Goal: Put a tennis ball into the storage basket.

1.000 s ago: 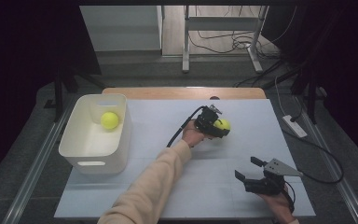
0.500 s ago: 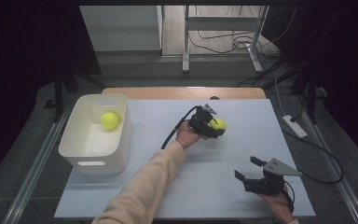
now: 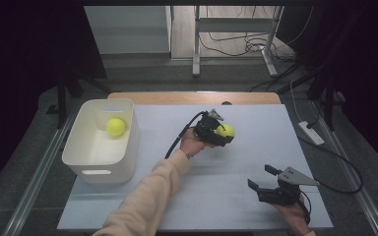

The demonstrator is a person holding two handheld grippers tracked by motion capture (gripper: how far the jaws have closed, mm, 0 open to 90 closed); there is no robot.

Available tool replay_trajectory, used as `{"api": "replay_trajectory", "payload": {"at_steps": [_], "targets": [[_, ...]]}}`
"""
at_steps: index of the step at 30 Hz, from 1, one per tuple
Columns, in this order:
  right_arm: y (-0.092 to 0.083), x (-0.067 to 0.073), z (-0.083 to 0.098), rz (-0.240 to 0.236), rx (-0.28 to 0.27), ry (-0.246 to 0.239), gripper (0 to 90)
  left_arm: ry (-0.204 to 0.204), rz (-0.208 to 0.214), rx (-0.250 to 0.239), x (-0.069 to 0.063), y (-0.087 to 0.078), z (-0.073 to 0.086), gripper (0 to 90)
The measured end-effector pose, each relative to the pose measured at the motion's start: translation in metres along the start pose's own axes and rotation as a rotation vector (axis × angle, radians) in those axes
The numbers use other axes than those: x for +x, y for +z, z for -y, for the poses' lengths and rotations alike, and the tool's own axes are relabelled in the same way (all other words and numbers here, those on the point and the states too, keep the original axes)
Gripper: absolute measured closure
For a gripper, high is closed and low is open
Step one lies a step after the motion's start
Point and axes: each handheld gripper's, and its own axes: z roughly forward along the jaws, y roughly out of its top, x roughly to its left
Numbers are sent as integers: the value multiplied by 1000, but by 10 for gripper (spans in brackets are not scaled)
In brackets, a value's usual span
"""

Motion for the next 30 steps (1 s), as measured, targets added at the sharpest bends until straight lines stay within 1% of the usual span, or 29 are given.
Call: {"api": "replay_trajectory", "payload": {"at_steps": [15, 18, 23, 24, 30], "targets": [[0, 0, 0, 5, 0, -3, 131, 13, -17, -33, -5, -24, 7, 273], [0, 1, 0, 6, -1, -8, 131, 18, -19, -42, -7, -31, 8, 273], [1, 1, -1, 6, -2, -11, 130, 11, -20, -58, -8, -38, 10, 273], [1, 1, -1, 3, 1, -12, 130, 15, -20, -57, -8, -39, 10, 273], [4, 3, -3, 4, 0, -15, 131, 10, -34, -75, -6, -50, 13, 273]]}}
